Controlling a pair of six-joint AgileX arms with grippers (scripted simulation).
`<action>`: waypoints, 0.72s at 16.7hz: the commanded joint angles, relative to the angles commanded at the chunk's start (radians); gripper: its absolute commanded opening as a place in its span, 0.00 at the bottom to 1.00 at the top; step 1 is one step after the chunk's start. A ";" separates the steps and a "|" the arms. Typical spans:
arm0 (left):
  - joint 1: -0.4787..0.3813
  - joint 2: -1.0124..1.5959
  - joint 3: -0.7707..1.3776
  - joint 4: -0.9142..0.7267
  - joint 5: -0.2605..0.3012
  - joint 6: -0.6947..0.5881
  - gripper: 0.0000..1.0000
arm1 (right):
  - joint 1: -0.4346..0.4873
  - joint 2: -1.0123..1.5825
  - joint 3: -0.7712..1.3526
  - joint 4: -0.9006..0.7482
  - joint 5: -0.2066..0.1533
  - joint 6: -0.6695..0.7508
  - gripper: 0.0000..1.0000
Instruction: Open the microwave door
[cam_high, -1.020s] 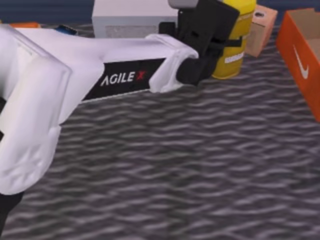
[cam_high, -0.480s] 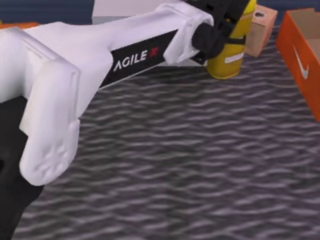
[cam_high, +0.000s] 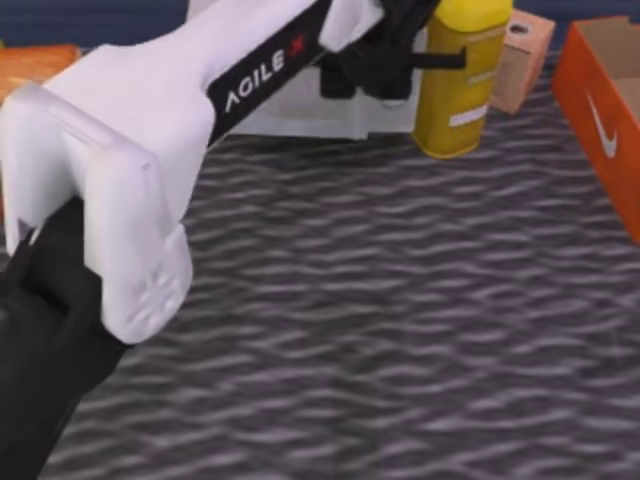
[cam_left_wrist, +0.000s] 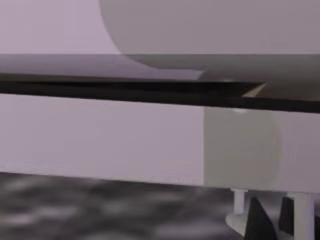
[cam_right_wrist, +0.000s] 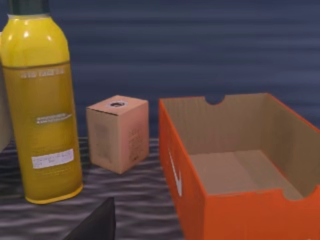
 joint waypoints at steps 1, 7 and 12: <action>0.006 0.010 0.038 -0.045 0.015 -0.010 0.00 | 0.000 0.000 0.000 0.000 0.000 0.000 1.00; 0.016 0.027 0.104 -0.116 0.041 -0.028 0.00 | 0.000 0.000 0.000 0.000 0.000 0.000 1.00; 0.016 0.027 0.104 -0.116 0.041 -0.028 0.00 | 0.000 0.000 0.000 0.000 0.000 0.000 1.00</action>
